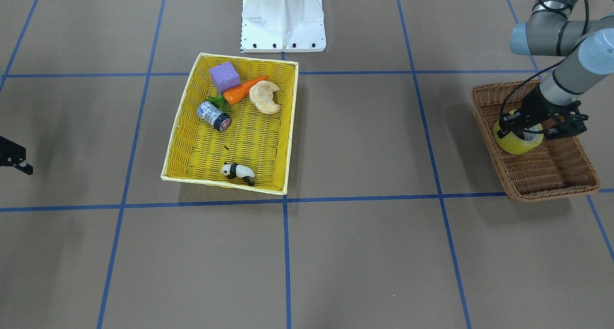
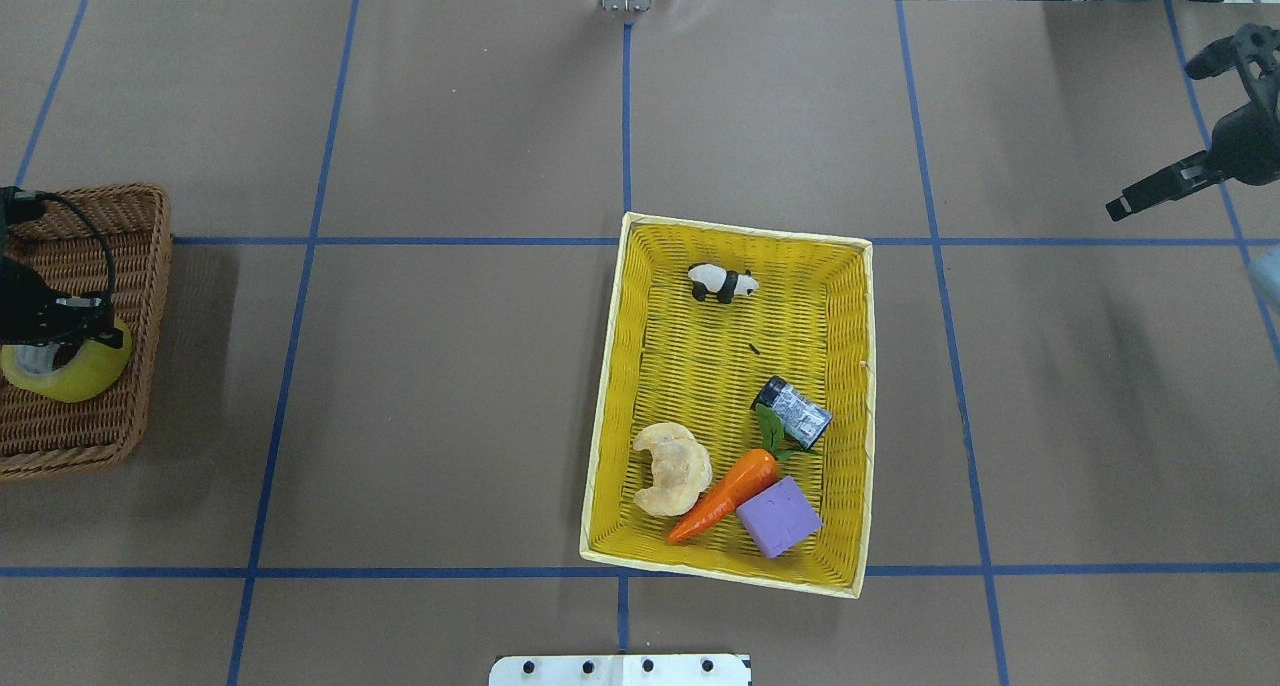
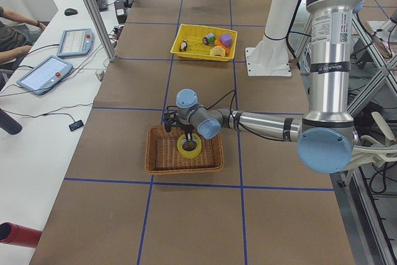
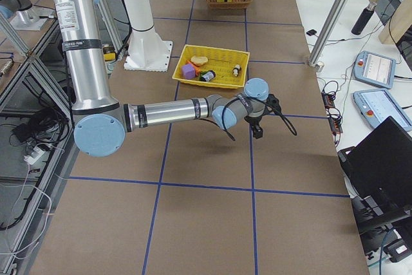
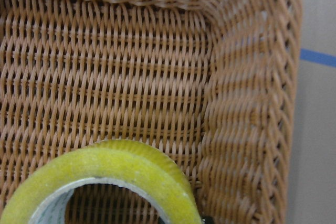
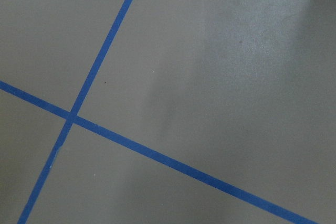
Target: Move tape to another basket
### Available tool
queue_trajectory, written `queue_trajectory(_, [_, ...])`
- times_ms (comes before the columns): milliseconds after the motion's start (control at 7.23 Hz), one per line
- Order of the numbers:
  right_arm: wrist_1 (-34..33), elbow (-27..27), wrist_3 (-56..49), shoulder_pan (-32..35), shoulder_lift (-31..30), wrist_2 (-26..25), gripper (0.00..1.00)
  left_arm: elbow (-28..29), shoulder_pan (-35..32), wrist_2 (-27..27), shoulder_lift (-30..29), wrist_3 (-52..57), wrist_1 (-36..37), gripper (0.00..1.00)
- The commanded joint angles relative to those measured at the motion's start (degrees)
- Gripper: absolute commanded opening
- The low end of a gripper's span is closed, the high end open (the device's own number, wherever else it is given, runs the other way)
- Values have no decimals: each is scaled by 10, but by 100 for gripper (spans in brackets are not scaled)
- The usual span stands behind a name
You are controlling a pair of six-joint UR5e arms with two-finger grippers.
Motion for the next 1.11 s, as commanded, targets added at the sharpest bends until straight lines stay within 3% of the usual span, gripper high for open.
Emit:
queue_trajectory(0, [-4, 1, 1, 0, 2, 8, 100, -4, -8, 1, 2, 49, 11, 98])
queue_trajectory(277, [-4, 1, 1, 0, 2, 8, 100, -13, -33, -15, 3, 64, 12, 98])
queue_trajectory(553, [-4, 2, 1, 3, 2, 8, 100, -22, -104, -98, 4, 91, 12, 98])
queue_trajectory(692, [-22, 12, 1, 20, 1, 18, 100, -48, -111, -100, 5, 92, 17, 98])
queue_trajectory(969, [-141, 89, -26, 55, 1, 19, 100, -86, -150, -75, 42, 233, 22, 98])
